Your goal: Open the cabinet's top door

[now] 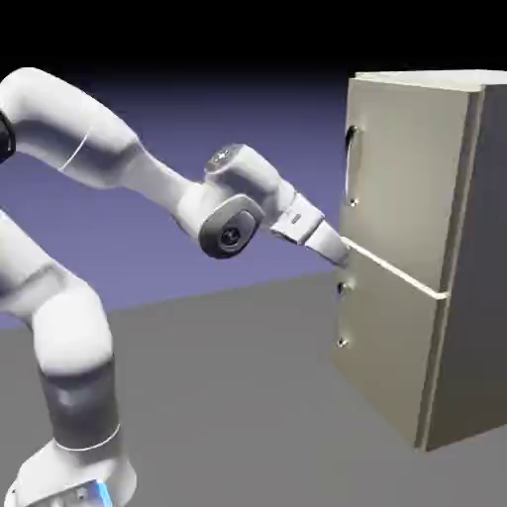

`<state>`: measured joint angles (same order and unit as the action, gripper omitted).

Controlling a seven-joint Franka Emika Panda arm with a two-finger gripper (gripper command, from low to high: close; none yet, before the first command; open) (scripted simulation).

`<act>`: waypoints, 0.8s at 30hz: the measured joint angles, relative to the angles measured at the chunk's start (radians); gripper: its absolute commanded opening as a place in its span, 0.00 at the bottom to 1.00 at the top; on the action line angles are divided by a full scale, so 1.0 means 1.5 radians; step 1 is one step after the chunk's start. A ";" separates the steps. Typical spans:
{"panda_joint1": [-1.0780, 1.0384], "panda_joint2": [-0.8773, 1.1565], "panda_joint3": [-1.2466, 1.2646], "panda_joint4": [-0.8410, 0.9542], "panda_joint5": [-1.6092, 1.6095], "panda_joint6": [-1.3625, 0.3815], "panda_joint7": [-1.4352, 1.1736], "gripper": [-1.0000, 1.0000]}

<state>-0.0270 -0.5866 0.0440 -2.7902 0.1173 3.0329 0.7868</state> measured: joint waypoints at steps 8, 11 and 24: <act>-0.077 -0.033 0.087 0.039 0.232 -0.008 0.091 1.00; -0.106 -0.045 0.120 0.054 0.319 -0.011 0.124 1.00; -0.232 -0.099 0.261 0.118 0.696 -0.024 0.272 1.00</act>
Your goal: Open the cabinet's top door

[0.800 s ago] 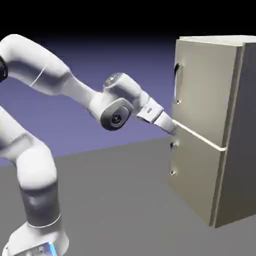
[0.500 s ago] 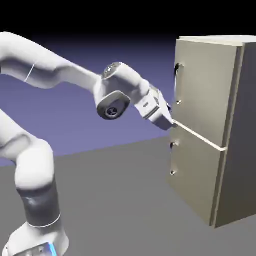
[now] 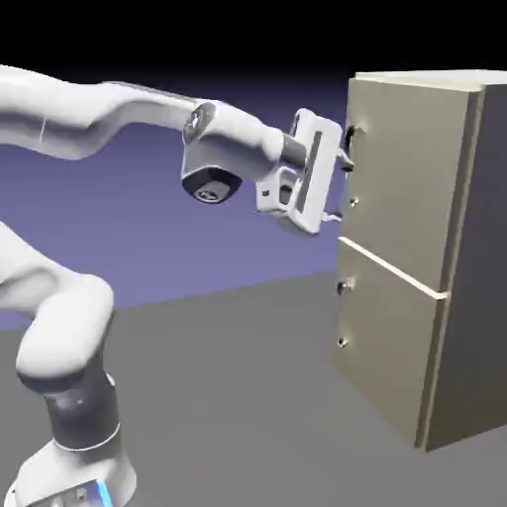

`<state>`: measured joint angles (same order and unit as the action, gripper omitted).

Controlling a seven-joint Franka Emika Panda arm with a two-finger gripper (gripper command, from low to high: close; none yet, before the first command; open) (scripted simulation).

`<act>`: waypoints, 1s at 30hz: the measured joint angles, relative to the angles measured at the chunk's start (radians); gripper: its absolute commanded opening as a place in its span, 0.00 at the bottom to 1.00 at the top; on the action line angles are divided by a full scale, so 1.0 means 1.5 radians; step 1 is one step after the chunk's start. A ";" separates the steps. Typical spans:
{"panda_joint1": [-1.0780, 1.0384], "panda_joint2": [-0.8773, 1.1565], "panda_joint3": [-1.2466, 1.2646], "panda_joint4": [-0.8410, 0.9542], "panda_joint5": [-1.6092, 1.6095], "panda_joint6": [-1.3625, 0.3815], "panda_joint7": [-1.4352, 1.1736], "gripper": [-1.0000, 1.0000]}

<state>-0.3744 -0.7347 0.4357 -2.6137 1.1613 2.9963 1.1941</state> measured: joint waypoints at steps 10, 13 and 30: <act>-0.096 -0.041 0.109 0.049 0.290 -0.010 0.113 1.00; -0.125 -0.053 0.141 0.064 0.377 -0.013 0.147 1.00; -0.289 -0.123 0.326 0.147 0.870 -0.031 0.339 1.00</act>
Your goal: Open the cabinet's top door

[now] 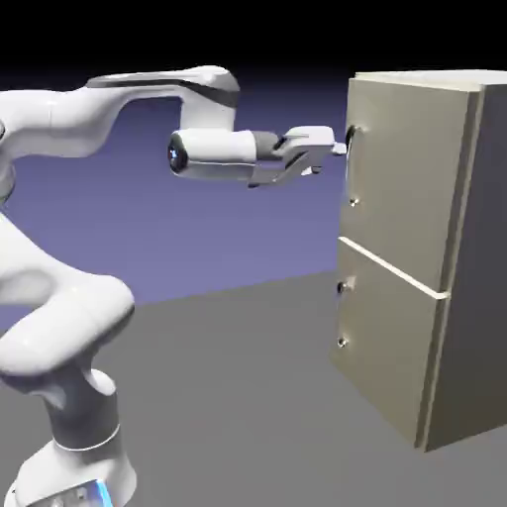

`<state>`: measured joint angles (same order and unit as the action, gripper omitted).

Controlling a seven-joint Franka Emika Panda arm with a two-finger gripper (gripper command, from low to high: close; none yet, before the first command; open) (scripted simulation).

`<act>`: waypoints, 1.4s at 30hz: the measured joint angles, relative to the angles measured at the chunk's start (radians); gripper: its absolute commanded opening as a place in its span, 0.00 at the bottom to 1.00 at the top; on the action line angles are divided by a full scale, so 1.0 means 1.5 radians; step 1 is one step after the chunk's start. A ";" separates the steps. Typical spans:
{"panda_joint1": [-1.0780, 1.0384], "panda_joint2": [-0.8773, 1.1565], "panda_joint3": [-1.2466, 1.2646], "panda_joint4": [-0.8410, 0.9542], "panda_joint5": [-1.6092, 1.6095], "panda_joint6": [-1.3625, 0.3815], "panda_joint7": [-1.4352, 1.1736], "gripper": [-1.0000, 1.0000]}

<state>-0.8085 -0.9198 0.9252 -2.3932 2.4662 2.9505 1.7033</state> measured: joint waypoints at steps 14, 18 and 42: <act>-0.164 -0.015 0.146 0.099 0.283 -0.021 0.103 1.00; -0.212 0.000 0.174 0.133 0.287 -0.028 0.100 0.00; 0.324 0.088 -0.326 -0.155 -0.020 -0.231 0.024 0.00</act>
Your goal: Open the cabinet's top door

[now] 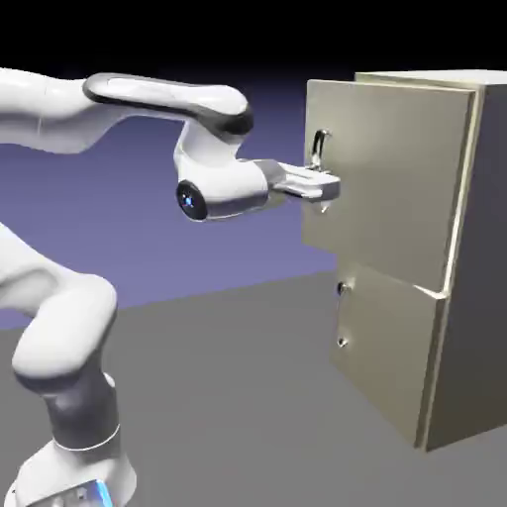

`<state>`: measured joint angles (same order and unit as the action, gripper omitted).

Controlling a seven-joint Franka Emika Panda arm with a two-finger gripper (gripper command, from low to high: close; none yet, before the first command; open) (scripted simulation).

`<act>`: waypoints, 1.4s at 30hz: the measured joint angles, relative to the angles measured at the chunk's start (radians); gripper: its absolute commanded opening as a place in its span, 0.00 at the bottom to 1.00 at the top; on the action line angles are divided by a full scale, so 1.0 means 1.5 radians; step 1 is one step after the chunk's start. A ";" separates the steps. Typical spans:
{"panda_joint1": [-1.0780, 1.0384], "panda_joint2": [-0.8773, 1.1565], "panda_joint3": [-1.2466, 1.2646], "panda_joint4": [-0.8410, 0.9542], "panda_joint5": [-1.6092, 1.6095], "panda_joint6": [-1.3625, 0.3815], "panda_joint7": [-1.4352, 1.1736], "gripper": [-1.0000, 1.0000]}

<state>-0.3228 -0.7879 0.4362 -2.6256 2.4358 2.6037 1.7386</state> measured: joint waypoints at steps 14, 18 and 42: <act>0.062 -0.101 -0.276 -0.123 -0.405 -0.252 0.157 0.00; 0.050 -0.099 -0.364 -0.124 -0.521 -0.352 0.177 0.00; 0.173 0.323 -0.852 0.268 -0.927 -1.044 0.071 0.00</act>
<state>-0.0629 -0.3033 -0.8413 -2.2231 1.0457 1.0382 1.8455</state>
